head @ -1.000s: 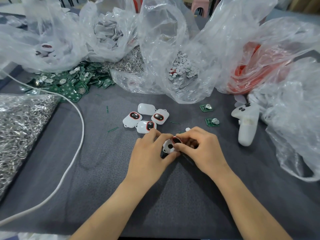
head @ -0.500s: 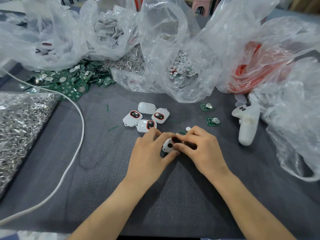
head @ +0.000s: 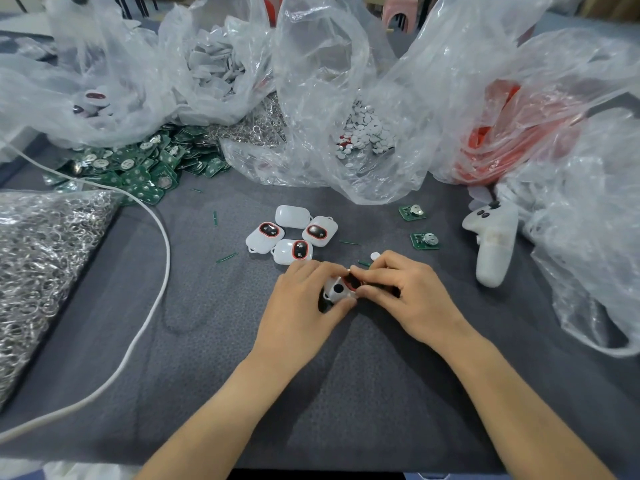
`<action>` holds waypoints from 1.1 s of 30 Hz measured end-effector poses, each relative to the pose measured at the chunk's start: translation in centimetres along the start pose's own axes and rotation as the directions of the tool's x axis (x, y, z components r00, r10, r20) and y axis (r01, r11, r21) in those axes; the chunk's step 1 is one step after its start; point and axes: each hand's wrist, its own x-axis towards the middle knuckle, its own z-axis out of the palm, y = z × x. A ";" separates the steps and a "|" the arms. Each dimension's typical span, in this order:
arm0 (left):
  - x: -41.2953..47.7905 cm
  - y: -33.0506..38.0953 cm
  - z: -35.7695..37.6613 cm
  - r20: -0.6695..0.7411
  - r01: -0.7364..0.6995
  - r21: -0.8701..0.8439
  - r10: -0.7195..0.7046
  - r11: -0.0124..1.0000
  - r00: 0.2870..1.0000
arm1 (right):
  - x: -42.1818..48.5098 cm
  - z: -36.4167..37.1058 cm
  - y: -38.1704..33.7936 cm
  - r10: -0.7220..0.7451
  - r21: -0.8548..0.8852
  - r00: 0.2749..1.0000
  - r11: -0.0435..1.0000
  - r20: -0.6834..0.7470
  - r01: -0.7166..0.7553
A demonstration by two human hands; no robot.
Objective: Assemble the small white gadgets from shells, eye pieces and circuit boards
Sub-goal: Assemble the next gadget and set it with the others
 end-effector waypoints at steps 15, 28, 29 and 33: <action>0.3 -0.2 -0.2 0.000 -0.070 0.003 0.070 0.998 0.998 | 3.8 -2.5 -1.5 0.198 -0.089 0.916 0.980 0.349 -0.178; -0.2 0.1 -0.3 -0.032 -0.253 0.202 0.264 0.946 0.964 | 6.0 -3.4 -1.0 0.351 0.065 0.753 0.885 0.556 -0.461; -0.3 0.1 -0.2 -0.030 -0.246 0.192 0.256 0.950 0.966 | 6.2 -3.3 -1.0 0.368 0.035 0.738 0.883 0.565 -0.468; -0.4 0.2 0.0 0.012 -0.240 0.141 0.241 0.960 0.971 | 8.0 -3.3 -1.6 0.470 -0.097 0.605 0.834 0.643 -0.544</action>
